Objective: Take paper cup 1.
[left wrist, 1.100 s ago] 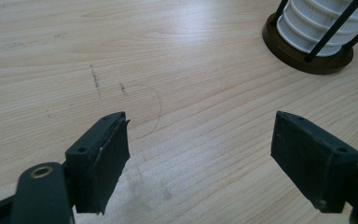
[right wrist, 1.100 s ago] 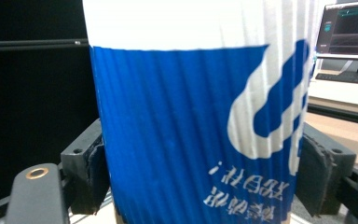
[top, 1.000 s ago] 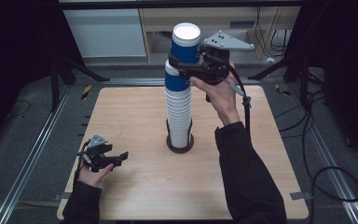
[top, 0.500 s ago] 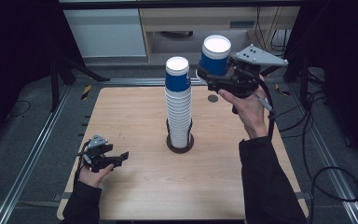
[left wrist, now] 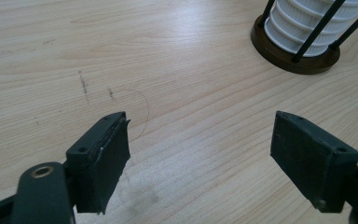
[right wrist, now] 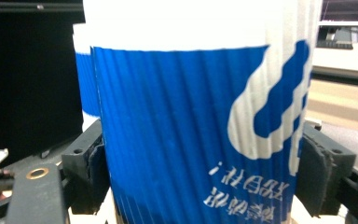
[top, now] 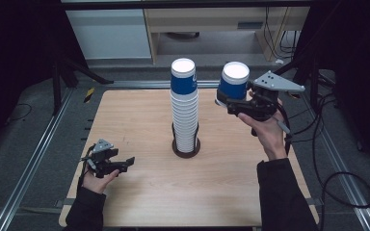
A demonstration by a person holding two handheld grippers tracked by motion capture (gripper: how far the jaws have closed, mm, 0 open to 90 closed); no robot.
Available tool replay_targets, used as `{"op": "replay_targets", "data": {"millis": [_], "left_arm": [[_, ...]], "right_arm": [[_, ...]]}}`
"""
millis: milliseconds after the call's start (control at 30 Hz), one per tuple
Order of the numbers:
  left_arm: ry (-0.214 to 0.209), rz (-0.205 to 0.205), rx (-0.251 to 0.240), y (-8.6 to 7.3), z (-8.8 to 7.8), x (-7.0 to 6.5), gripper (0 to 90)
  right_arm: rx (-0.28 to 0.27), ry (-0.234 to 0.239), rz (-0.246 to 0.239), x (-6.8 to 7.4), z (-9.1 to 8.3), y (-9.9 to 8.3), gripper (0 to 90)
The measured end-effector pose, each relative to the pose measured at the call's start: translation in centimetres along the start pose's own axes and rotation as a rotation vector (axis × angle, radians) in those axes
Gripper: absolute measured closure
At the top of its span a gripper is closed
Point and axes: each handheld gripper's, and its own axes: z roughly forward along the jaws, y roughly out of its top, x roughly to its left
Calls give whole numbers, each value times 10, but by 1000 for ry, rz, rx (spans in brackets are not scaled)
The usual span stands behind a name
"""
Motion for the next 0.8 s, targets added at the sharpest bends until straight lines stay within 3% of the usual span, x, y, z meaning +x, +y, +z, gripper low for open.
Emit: {"op": "replay_targets", "data": {"millis": [367, 800], "left_arm": [[-6, 8, 1, 0, 1, -1, 188], [-23, 13, -6, 2, -1, -2, 189]], "right_arm": [[58, 31, 12, -4, -5, -41, 195], [120, 59, 15, -5, -7, -78, 196]]}}
